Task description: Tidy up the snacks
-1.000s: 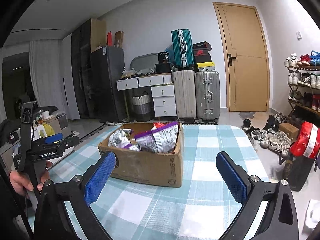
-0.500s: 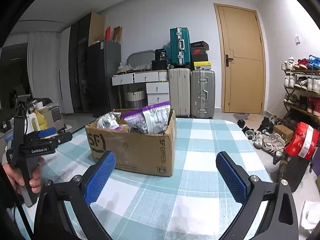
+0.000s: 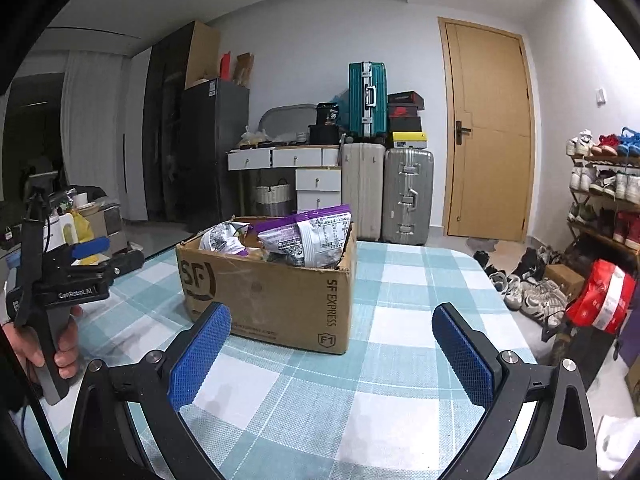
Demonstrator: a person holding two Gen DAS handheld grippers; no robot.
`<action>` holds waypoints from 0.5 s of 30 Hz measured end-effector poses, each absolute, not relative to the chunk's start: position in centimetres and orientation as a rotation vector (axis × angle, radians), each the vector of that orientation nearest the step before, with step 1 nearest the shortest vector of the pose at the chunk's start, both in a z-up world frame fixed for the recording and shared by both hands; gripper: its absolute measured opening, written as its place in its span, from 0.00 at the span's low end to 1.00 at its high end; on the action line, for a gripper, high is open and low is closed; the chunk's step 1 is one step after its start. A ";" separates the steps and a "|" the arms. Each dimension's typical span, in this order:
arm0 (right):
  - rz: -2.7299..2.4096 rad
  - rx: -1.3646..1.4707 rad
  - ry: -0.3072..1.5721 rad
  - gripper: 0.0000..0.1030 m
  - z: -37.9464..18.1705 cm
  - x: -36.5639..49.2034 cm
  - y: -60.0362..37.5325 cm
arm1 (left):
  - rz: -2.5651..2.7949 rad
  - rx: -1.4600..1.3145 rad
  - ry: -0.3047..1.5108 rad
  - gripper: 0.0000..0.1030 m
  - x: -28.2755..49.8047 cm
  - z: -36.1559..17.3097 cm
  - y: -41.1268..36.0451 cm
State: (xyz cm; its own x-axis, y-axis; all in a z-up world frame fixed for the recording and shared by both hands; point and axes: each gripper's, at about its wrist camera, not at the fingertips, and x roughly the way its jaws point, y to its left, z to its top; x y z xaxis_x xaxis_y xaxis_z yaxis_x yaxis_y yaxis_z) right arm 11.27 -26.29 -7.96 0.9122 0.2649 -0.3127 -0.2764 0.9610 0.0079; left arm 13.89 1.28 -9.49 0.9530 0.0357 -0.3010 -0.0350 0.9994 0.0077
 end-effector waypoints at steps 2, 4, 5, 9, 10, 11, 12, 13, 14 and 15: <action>0.278 -0.028 0.319 1.00 -8.0 11.3 -26.5 | 0.043 -0.005 0.311 0.99 14.0 -9.5 1.5; 0.277 -0.034 0.317 1.00 -8.1 11.4 -26.4 | 0.041 0.001 0.307 0.99 14.0 -9.6 1.4; 0.278 -0.040 0.316 1.00 -8.1 11.4 -26.3 | 0.043 -0.002 0.307 0.99 13.9 -9.6 1.4; 0.277 -0.038 0.318 1.00 -8.1 11.3 -26.1 | 0.043 -0.002 0.307 0.99 13.8 -9.6 1.7; 0.277 -0.039 0.317 1.00 -8.1 11.3 -26.1 | 0.043 -0.001 0.307 0.99 13.8 -9.6 1.5; 0.277 -0.038 0.316 1.00 -8.1 11.2 -26.2 | 0.042 -0.001 0.306 0.99 13.9 -9.6 1.6; 0.277 -0.038 0.316 1.00 -8.1 11.2 -26.2 | 0.043 -0.002 0.307 0.99 13.8 -9.5 1.5; 0.277 -0.038 0.316 1.00 -8.1 11.2 -26.2 | 0.042 -0.001 0.307 0.99 13.8 -9.5 1.5; 0.277 -0.038 0.316 1.00 -8.1 11.2 -26.2 | 0.043 -0.002 0.307 0.99 13.8 -9.5 1.6; 0.277 -0.038 0.316 1.00 -8.1 11.2 -26.2 | 0.043 -0.002 0.307 0.99 13.8 -9.5 1.5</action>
